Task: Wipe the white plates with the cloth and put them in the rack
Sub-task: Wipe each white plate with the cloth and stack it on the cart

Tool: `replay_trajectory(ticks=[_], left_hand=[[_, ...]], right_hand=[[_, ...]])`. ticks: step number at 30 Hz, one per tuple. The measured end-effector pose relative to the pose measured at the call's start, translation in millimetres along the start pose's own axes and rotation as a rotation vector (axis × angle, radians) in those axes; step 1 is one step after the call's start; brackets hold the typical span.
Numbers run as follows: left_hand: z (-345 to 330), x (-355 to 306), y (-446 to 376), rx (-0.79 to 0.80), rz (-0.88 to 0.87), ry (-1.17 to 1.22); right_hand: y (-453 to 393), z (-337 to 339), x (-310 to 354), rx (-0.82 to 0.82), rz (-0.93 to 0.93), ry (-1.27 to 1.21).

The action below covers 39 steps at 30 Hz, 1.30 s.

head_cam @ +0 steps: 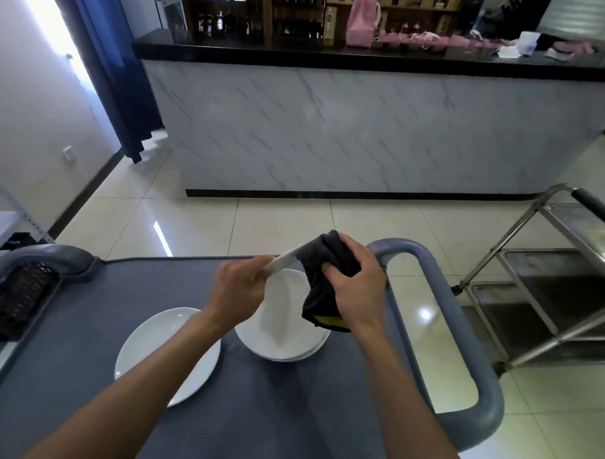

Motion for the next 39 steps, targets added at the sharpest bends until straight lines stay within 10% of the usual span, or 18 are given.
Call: replay_trajectory(ticks=[22, 39], left_hand=[[-45, 2, 65, 0.014, -0.397, -0.302], [-87, 26, 101, 0.186, -0.251, -0.273]], right_hand=[[21, 14, -29, 0.081, -0.028, 0.15], [39, 26, -70, 0.102, -0.083, 0.279]])
Point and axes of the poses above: each hand's wrist, its own y-axis away from the middle knuckle, its own z-axis out of the back of the hand, x = y × z, the point moved 6 cm from there along -y, towards the middle knuckle, and after that the axes turned 10 degrees about z, right-handed, at the moved point
